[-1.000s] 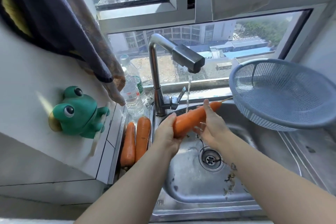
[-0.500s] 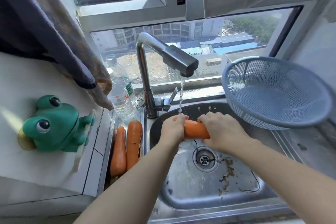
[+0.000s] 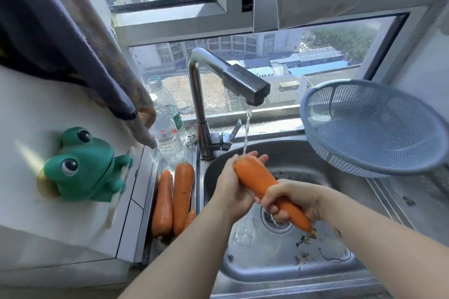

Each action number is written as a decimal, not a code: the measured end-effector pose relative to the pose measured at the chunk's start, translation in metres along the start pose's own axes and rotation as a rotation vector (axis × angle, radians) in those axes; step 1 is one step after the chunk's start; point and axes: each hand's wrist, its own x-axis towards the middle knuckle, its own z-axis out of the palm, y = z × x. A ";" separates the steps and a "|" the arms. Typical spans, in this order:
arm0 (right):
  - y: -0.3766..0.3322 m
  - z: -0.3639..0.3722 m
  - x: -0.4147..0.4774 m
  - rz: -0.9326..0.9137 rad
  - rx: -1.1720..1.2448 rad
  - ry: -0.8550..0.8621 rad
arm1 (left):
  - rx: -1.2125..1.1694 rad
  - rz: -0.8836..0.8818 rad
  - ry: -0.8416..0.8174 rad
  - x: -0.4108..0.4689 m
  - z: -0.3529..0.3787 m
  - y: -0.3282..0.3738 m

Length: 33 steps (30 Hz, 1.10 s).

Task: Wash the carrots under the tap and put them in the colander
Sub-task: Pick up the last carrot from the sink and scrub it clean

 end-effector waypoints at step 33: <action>-0.033 0.042 0.013 -0.416 0.364 0.171 | 0.892 0.327 -0.172 -0.052 -0.032 0.005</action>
